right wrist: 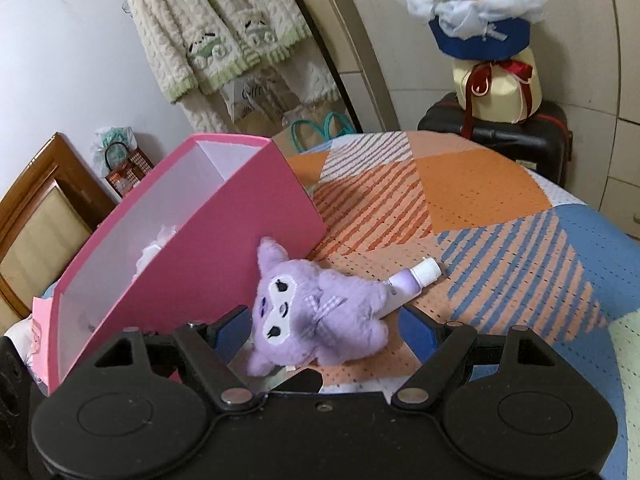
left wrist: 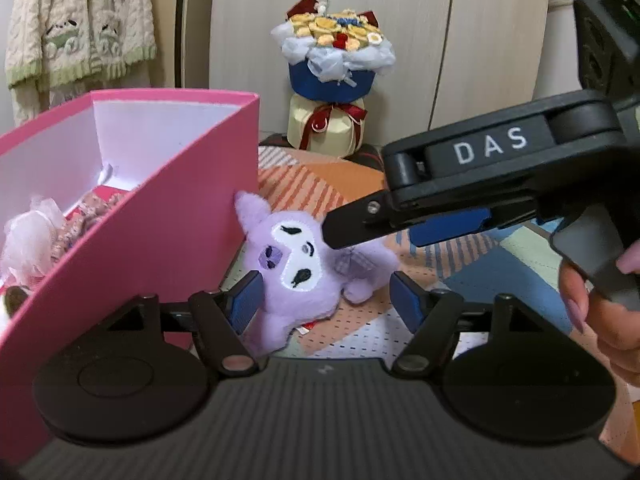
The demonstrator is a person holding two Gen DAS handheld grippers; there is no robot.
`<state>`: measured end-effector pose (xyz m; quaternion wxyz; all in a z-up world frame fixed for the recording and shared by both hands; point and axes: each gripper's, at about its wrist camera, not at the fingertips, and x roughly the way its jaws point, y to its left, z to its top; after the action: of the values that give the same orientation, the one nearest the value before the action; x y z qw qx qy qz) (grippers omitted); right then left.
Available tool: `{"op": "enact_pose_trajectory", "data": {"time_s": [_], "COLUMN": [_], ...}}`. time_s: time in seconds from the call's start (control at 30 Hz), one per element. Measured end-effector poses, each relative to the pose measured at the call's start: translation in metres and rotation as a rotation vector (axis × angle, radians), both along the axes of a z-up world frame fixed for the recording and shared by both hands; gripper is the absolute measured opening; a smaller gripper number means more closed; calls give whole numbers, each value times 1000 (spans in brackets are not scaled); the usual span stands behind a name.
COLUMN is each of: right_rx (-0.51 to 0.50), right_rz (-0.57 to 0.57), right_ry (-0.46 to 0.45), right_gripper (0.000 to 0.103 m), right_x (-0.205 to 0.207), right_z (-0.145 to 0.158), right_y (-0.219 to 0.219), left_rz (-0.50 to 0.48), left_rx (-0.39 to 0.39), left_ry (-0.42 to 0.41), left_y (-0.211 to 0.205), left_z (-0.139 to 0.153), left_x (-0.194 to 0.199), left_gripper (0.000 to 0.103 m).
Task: Organize soft objects
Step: 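Move the right gripper to the purple plush on the table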
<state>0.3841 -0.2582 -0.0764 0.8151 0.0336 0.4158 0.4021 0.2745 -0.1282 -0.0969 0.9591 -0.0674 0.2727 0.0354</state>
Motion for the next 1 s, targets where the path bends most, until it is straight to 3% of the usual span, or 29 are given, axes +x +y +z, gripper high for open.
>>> {"op": "enact_pose_trajectory", "data": {"time_s": [0.2,0.4,0.43,0.53,0.57,0.63,0.87,1.0], "right_rx": [-13,1,3,50,32,28,51,90], "right_rz": [1,-10,-10,13,12,19,-49,-98], "right_ry": [50,100,93,100,74,55,81,113], "right_gripper": [84,83,69,42,39,37,36,37], "right_x": [10,20,19,14,10,4,-6,-7], "right_z": [-15,-31,-31,-27,-24,-20,-22,-33], "right_y": [4,5,6,3,2,-4,-43,-70], "left_rz": [6,-1,-8,-27,-43,-70,-181,-197], "left_rx": [21,7,-2,-3,-1,-7,-169,-199], "left_ry": [9,20,20,31,37,49,45,12], "left_y": [-7,-8,-7,-6,-6,-5,8,11], "left_z": [-5,-6,-6,-5,-5,-4,-2,-3], "left_x": [8,11,11,10,9,8,2,1], "left_gripper": [77,79,79,77,77,77,77,69]}}
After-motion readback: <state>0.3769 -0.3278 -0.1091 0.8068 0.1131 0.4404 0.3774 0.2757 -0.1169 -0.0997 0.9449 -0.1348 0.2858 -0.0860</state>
